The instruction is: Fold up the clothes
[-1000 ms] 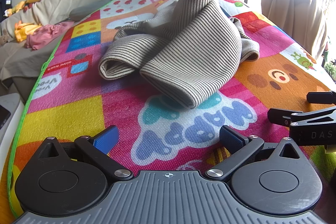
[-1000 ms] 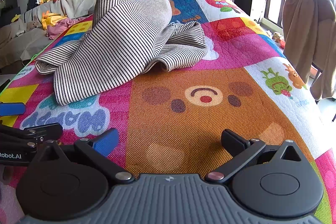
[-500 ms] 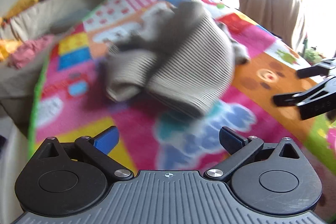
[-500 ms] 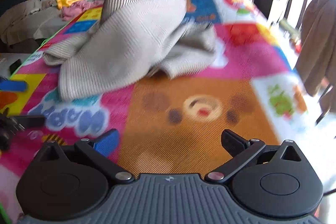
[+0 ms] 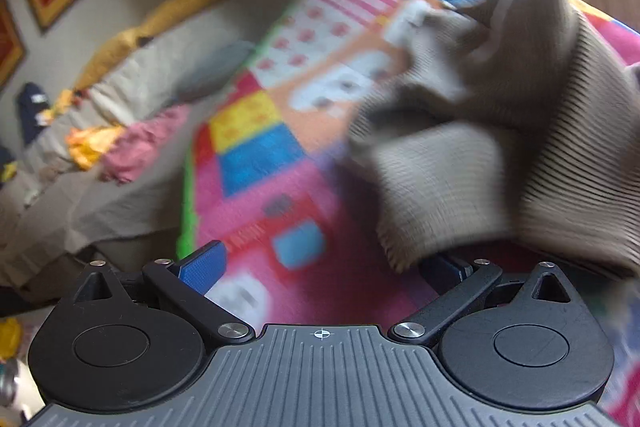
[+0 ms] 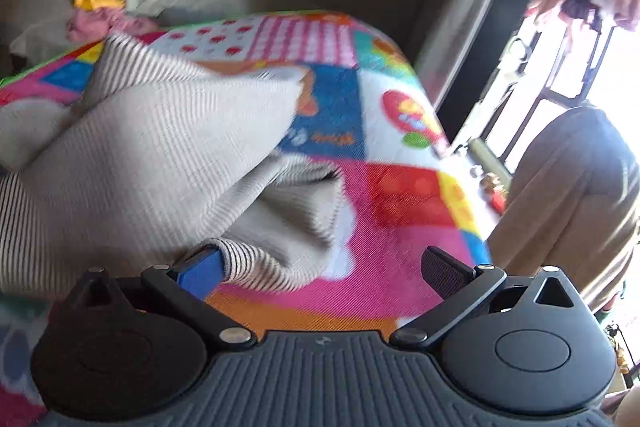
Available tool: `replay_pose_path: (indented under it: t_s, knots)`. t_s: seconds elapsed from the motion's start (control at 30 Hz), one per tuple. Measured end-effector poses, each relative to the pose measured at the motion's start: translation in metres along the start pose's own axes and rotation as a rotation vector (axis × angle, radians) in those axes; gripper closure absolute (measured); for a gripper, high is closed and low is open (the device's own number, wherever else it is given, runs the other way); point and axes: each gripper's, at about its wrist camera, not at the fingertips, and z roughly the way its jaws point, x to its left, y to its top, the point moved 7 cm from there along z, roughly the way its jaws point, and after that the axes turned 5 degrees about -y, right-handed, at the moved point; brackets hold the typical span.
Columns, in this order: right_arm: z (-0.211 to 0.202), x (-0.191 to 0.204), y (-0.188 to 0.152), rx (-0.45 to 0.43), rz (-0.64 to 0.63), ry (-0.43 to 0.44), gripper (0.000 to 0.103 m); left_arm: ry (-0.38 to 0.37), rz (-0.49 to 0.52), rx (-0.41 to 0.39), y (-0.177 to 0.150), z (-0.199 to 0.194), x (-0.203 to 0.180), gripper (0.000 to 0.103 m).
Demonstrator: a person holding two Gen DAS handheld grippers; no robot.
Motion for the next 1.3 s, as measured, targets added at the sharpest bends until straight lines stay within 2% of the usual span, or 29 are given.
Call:
replay_pose_path:
  t_s: [0.07, 0.17, 0.27, 0.37, 0.47, 0.57, 0.6, 0.67, 0.7, 0.77, 0.8, 0.97, 1.03, 1.07, 1.13, 1.2, 1.3]
  knots:
    - [-0.003, -0.021, 0.014, -0.045, 0.084, -0.059, 0.0, 0.001, -0.098, -0.043, 0.017, 0.0, 0.019, 0.0]
    - [0.002, -0.031, 0.015, -0.037, 0.059, -0.106, 0.0, -0.042, -0.182, -0.057, 0.031, 0.004, 0.034, 0.0]
    - [0.015, -0.026, 0.0, 0.031, -0.012, -0.085, 0.0, -0.033, -0.139, -0.042, 0.028, 0.008, 0.03, 0.0]
    - [0.022, -0.009, -0.016, 0.077, -0.092, -0.027, 0.0, -0.036, -0.115, -0.024, 0.023, 0.011, 0.026, 0.0]
    - [0.027, 0.012, -0.03, 0.116, -0.246, -0.017, 0.0, -0.045, -0.117, 0.002, 0.02, 0.016, 0.027, 0.0]
    - [0.034, 0.007, -0.022, 0.106, -0.329, -0.059, 0.0, -0.042, -0.17, 0.044, 0.039, 0.027, 0.035, 0.0]
    - [0.033, -0.007, -0.001, 0.052, -0.289, -0.112, 0.0, -0.033, -0.206, 0.032, 0.054, 0.027, 0.04, 0.0]
    - [0.028, -0.037, 0.039, -0.059, -0.199, -0.215, 0.0, -0.019, -0.318, -0.096, 0.095, 0.0, 0.058, 0.0]
    - [0.003, -0.054, 0.053, -0.143, -0.1, -0.246, 0.0, 0.002, -0.357, -0.199, 0.107, -0.028, 0.067, 0.0]
    - [-0.046, -0.089, 0.076, -0.303, 0.085, -0.304, 0.0, 0.101, -0.346, -0.375, 0.114, -0.08, 0.079, 0.0]
    - [-0.061, -0.096, 0.071, -0.332, 0.091, -0.321, 0.0, 0.133, -0.309, -0.38, 0.106, -0.09, 0.08, 0.0]
    - [-0.067, -0.112, 0.0, -0.168, -0.033, -0.377, 0.0, 0.182, -0.224, -0.185, 0.034, -0.084, 0.083, 0.0]
    - [-0.065, -0.121, -0.023, -0.093, -0.012, -0.353, 0.0, 0.1, -0.27, -0.133, 0.012, -0.082, 0.08, 0.0]
    - [-0.064, -0.126, -0.034, -0.059, -0.003, -0.344, 0.0, 0.02, -0.284, -0.121, 0.009, -0.084, 0.072, 0.0]
    - [-0.062, -0.133, -0.039, -0.05, -0.001, -0.362, 0.0, -0.146, -0.262, -0.115, 0.012, -0.088, 0.048, 0.0]
    - [-0.061, -0.13, -0.043, -0.04, -0.006, -0.339, 0.0, -0.265, -0.204, -0.119, 0.02, -0.093, 0.017, 0.0]
    - [-0.058, -0.115, -0.049, -0.016, -0.017, -0.255, 0.0, -0.376, -0.085, -0.123, 0.035, -0.094, -0.04, 0.0]
